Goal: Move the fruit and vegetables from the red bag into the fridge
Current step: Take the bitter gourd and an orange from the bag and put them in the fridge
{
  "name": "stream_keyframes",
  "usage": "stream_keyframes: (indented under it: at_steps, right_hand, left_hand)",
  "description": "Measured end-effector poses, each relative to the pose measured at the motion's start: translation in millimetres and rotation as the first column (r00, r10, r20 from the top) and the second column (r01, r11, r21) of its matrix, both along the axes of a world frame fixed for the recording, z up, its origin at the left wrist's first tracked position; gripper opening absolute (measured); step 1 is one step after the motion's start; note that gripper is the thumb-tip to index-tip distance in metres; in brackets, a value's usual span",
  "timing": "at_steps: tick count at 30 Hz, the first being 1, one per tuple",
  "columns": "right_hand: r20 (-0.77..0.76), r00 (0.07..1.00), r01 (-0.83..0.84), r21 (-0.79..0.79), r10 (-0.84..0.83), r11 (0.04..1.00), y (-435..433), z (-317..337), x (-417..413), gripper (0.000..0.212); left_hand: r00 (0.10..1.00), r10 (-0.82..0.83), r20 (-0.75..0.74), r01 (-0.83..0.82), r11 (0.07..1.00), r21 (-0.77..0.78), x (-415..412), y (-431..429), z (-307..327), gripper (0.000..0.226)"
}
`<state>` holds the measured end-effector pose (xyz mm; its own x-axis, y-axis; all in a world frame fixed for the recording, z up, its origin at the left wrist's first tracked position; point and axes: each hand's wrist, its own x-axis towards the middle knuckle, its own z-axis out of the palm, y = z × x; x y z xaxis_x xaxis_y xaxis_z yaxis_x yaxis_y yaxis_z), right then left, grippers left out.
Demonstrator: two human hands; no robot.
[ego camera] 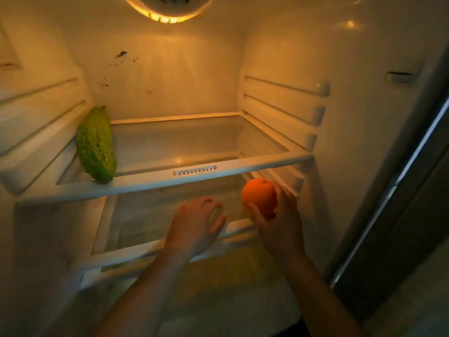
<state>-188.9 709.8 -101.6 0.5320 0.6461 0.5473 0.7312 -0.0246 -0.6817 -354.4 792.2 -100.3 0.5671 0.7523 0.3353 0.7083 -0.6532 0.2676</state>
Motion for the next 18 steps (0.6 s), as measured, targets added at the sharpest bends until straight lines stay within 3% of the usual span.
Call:
stream_keyframes:
  at_steps: [6, 18]
  right_hand:
    - [0.063, 0.998, 0.011, 0.005, -0.011, 1.0, 1.6, -3.3, -3.0, 0.075]
    - [0.095, 0.995, -0.002, -0.017, 0.003, 1.0, 4.4, -2.6, -2.2, 0.077]
  left_hand:
    - [1.0, 0.007, 0.001, -0.006, 1.0, -0.021, -0.4, 0.1, -1.2, 0.04]
    - [1.0, -0.006, 0.015, 0.006, 0.999, -0.036, -1.0, 4.1, -4.8, 0.053]
